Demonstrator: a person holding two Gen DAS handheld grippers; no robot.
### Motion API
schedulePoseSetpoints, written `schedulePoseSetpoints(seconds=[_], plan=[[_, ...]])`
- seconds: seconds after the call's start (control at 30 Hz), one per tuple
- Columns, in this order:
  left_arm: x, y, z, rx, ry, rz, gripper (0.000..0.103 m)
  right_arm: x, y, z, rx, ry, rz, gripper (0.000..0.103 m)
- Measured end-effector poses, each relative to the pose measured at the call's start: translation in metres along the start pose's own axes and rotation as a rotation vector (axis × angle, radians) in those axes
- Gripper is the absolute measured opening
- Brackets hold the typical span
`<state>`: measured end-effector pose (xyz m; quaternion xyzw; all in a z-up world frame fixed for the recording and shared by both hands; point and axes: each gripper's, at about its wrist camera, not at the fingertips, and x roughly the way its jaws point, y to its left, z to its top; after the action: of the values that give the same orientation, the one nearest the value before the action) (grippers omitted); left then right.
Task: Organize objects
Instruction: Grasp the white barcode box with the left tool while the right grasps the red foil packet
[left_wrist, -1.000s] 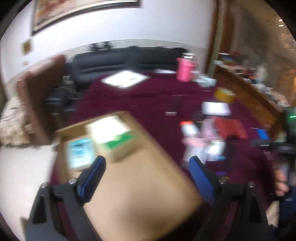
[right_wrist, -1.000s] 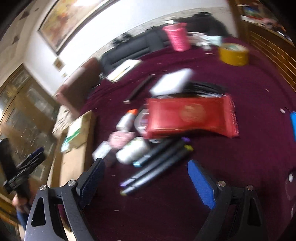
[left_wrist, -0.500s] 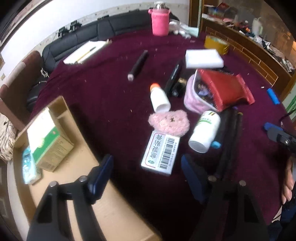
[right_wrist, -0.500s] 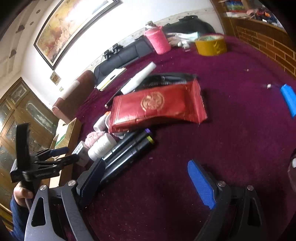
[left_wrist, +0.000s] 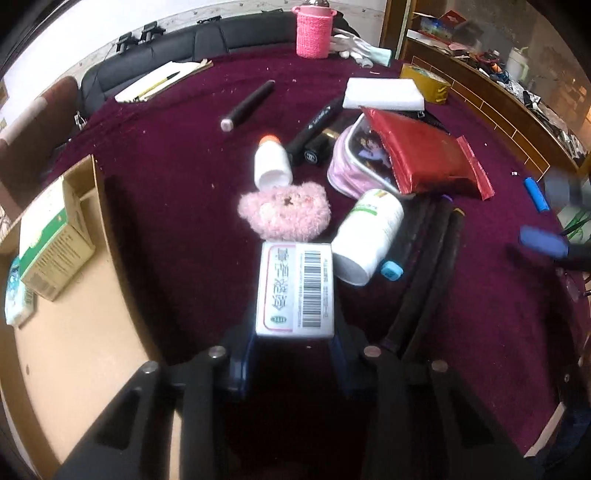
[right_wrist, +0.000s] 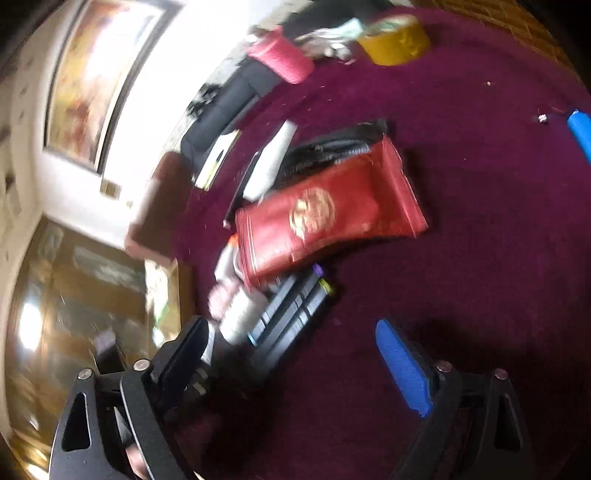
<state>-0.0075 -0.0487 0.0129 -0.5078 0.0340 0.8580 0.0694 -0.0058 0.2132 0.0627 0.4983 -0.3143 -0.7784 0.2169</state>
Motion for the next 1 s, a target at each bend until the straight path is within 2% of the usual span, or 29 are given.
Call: schedulePoseSetpoints(seconds=[0.1,0.17,0.23,0.37,0.47,0.6,0.63,0.67,0.77,0.8,0.9,1.0], plan=[[-0.001,-0.002,0.001,0.009,-0.007,0.014,0.032,0.015,-0.002,0.019,0.141,0.012,-0.006,0.098],[-0.002,0.0,0.001,0.0,-0.006,0.004,0.032,0.027,-0.004,0.031,0.217,0.006,-0.042,0.098],[-0.002,0.0,0.001,-0.003,-0.006,-0.004,0.032,0.037,-0.01,0.04,0.324,0.0,-0.027,0.099],[-0.001,0.004,0.003,-0.013,0.002,-0.03,0.032,0.061,-0.009,0.054,0.432,0.019,-0.062,0.099],[0.0,0.009,0.006,-0.031,0.011,-0.048,0.032,0.074,-0.007,0.064,0.497,0.019,-0.148,0.102],[-0.001,0.009,0.006,-0.034,0.005,-0.049,0.032,0.087,0.016,0.076,0.363,0.042,-0.329,0.099],[-0.001,0.008,0.006,-0.03,0.006,-0.048,0.032,0.091,0.026,0.077,0.269,0.055,-0.371,0.085],[-0.001,0.008,0.005,-0.029,0.006,-0.048,0.032,0.093,0.031,0.078,0.193,0.054,-0.387,0.078],[-0.002,0.008,0.004,-0.029,0.006,-0.051,0.033,0.094,0.042,0.081,-0.069,0.084,-0.418,0.065],[-0.002,0.008,0.004,-0.032,0.007,-0.051,0.033,0.09,0.041,0.082,-0.11,0.095,-0.43,0.063],[-0.001,0.008,0.006,-0.042,0.019,-0.05,0.034,0.071,0.025,0.081,-0.163,0.103,-0.48,0.059],[0.003,0.008,0.01,-0.054,0.024,-0.044,0.04,0.063,0.01,0.078,-0.142,0.091,-0.426,0.065]])
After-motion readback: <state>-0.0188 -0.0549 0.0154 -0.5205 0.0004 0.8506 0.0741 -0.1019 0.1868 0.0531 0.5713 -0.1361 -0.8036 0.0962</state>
